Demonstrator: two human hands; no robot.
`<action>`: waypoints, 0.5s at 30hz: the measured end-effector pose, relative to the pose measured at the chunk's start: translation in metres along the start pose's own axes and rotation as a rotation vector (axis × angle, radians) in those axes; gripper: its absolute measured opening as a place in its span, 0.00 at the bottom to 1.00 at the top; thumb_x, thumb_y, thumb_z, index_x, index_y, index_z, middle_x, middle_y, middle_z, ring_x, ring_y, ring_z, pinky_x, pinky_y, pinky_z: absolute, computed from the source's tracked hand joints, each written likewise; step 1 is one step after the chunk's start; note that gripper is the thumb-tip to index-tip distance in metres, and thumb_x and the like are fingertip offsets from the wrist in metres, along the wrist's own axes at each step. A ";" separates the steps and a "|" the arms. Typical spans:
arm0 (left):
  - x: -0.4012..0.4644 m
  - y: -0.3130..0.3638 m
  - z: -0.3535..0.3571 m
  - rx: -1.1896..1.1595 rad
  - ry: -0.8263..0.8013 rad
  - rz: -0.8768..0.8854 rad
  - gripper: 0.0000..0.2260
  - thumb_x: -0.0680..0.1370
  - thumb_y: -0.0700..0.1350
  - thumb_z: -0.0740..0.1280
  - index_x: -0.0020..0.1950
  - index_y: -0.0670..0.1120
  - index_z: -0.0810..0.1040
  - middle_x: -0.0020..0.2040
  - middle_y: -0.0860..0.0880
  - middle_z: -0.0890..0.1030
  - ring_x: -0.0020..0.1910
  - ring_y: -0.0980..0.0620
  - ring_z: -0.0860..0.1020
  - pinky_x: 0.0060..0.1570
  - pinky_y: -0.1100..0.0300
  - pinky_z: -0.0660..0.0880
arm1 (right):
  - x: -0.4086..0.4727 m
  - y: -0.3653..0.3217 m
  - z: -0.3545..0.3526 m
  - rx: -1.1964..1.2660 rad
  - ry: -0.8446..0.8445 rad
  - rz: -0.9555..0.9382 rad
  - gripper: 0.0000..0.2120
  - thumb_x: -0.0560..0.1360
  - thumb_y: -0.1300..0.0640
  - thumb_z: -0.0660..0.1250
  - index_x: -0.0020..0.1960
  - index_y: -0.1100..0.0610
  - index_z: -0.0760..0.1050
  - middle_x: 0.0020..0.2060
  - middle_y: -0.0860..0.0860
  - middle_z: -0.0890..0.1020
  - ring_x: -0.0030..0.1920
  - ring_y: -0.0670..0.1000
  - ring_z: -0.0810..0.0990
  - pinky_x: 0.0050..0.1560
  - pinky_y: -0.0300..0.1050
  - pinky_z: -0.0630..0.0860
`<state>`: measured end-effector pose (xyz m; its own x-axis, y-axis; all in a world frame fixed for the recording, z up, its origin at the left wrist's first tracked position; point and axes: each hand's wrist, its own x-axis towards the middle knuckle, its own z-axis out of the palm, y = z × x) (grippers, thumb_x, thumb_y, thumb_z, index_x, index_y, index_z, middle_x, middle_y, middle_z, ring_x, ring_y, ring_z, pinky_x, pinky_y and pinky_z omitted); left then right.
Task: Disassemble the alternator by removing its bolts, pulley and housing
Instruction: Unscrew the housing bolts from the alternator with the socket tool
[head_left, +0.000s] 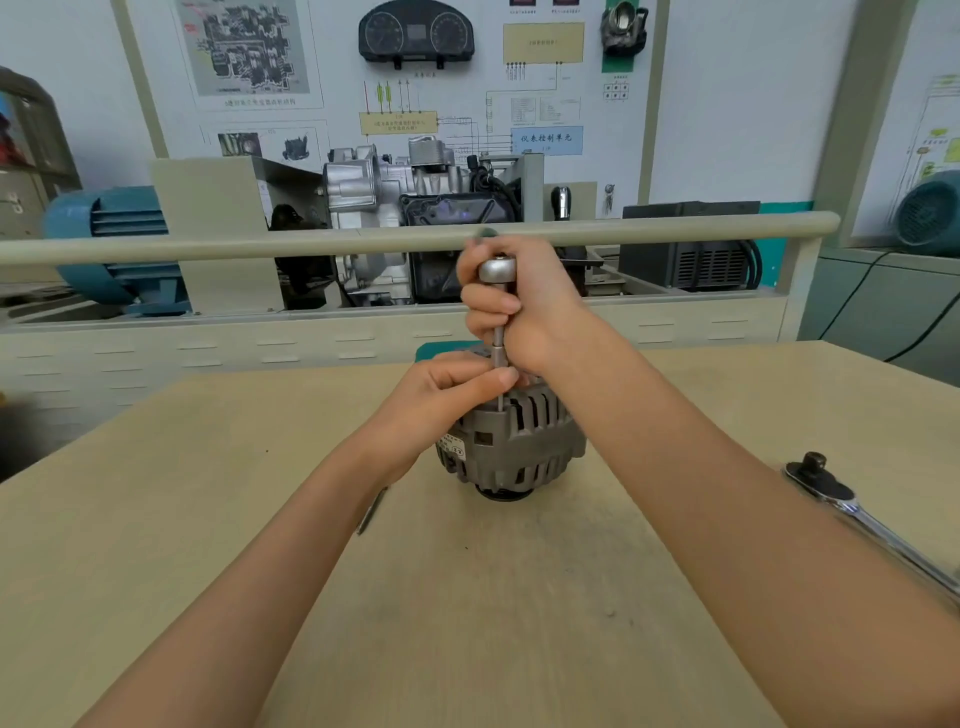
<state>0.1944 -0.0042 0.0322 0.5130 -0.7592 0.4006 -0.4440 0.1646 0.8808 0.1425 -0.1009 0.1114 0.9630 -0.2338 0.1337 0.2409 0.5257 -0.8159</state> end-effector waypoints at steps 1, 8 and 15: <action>0.000 0.001 0.001 0.010 0.013 0.003 0.10 0.69 0.55 0.67 0.43 0.55 0.86 0.52 0.41 0.81 0.49 0.50 0.79 0.46 0.66 0.75 | 0.000 0.004 0.004 -0.007 0.168 -0.126 0.11 0.80 0.61 0.51 0.44 0.56 0.70 0.25 0.47 0.73 0.16 0.42 0.60 0.15 0.33 0.55; 0.000 -0.001 0.002 0.007 0.014 0.006 0.08 0.69 0.56 0.68 0.42 0.58 0.86 0.44 0.55 0.85 0.43 0.60 0.82 0.38 0.71 0.75 | -0.004 -0.006 0.014 -0.130 0.235 -0.009 0.12 0.78 0.63 0.49 0.41 0.59 0.68 0.21 0.47 0.73 0.20 0.44 0.71 0.20 0.32 0.59; 0.001 -0.001 -0.001 0.014 -0.013 0.000 0.10 0.71 0.56 0.66 0.47 0.59 0.85 0.51 0.55 0.85 0.51 0.57 0.82 0.45 0.69 0.77 | 0.002 -0.022 -0.005 -0.018 -0.166 0.284 0.12 0.79 0.63 0.50 0.42 0.58 0.70 0.20 0.44 0.68 0.16 0.41 0.62 0.20 0.32 0.55</action>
<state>0.1963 -0.0046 0.0317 0.5034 -0.7672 0.3975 -0.4546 0.1561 0.8769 0.1379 -0.1175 0.1269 0.9983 0.0575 -0.0113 -0.0405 0.5362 -0.8431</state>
